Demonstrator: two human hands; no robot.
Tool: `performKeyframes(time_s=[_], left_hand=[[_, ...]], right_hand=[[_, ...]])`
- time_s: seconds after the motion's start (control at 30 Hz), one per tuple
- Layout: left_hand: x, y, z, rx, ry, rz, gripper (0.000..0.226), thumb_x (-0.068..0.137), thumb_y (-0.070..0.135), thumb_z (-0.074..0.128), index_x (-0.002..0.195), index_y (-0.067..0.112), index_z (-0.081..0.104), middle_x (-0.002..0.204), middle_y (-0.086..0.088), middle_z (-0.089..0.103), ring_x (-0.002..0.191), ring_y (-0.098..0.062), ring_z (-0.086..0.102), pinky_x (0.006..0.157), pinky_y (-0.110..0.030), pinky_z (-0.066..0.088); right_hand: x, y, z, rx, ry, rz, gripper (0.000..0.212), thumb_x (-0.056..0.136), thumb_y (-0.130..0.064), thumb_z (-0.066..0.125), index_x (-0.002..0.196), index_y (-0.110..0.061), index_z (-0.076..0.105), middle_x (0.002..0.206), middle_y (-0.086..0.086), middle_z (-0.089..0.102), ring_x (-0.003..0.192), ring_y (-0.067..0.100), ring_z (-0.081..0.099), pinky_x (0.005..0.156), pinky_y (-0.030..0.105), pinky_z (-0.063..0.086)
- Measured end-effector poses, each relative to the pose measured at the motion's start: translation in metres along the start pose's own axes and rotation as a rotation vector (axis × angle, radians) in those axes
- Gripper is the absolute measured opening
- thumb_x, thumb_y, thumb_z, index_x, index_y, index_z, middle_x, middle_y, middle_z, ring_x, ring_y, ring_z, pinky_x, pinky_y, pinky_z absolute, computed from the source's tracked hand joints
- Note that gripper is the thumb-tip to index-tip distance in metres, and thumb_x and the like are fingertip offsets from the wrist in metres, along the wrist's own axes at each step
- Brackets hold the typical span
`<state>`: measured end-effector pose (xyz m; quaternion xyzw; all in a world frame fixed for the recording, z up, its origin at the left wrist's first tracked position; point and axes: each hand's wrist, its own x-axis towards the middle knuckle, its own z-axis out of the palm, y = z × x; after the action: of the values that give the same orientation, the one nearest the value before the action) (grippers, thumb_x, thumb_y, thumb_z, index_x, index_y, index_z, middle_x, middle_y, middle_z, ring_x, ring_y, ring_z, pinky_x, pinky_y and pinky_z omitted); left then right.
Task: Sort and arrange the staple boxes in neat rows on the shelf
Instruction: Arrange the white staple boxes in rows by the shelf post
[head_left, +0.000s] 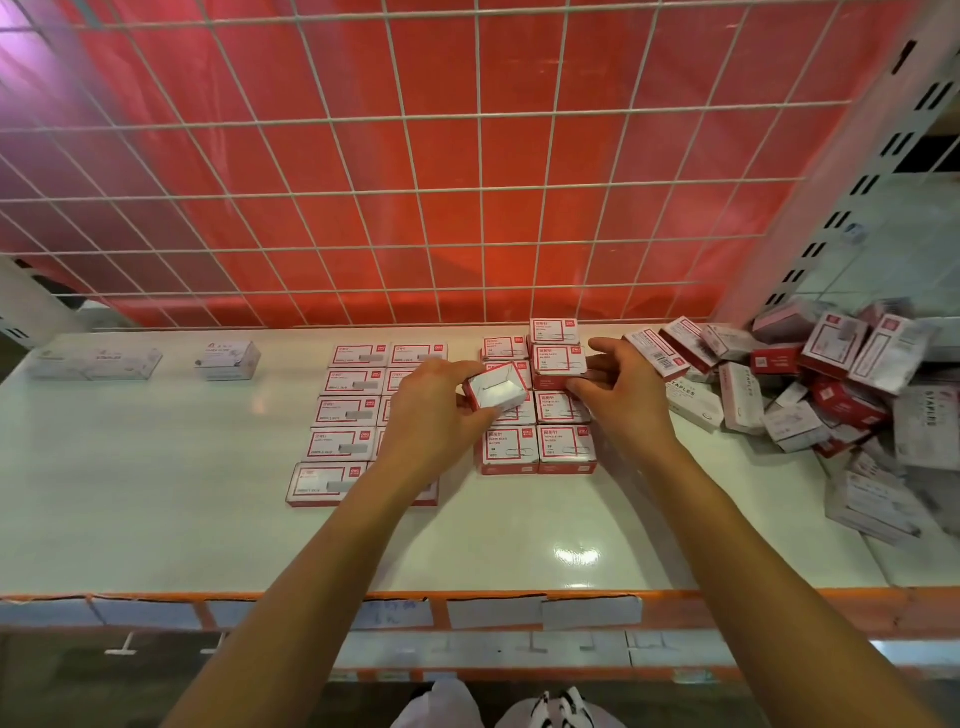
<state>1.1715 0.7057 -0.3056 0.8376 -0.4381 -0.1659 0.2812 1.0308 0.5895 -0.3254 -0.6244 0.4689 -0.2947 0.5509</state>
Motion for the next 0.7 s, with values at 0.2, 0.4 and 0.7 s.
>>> performKeyframes(time_s=[0.2,0.4,0.7], left_hand=[[-0.001,0.002,-0.001,-0.014,-0.004,-0.011,0.053,0.082,0.029,0.073,0.132,0.025,0.056,0.133,-0.003,0.055,0.116,-0.020,0.057,0.087,-0.032,0.054],[0.000,0.000,-0.002,-0.029,-0.021,-0.024,0.051,0.088,0.038,0.064,0.136,0.026,0.051,0.134,0.000,0.055,0.110,-0.018,0.060,0.073,-0.021,0.050],[-0.002,0.007,-0.006,-0.519,-0.099,-0.192,0.042,0.099,0.045,0.036,0.114,0.017,0.065,0.092,-0.003,0.072,0.080,-0.020,0.070,0.078,-0.036,0.059]], right_hand=[[0.007,0.010,0.003,-0.021,0.016,-0.004,0.046,0.085,-0.006,0.067,0.126,-0.019,0.050,0.103,-0.004,0.063,0.095,0.011,0.064,0.077,0.030,0.058],[0.001,0.006,0.002,-0.325,0.113,-0.125,0.049,0.084,-0.014,0.067,0.130,-0.018,0.051,0.128,0.003,0.055,0.114,0.019,0.055,0.096,0.044,0.049],[-0.026,-0.008,0.006,-0.344,-0.055,-0.291,0.040,0.086,-0.007,0.064,0.124,-0.018,0.058,0.111,-0.007,0.062,0.095,0.002,0.056,0.085,0.015,0.048]])
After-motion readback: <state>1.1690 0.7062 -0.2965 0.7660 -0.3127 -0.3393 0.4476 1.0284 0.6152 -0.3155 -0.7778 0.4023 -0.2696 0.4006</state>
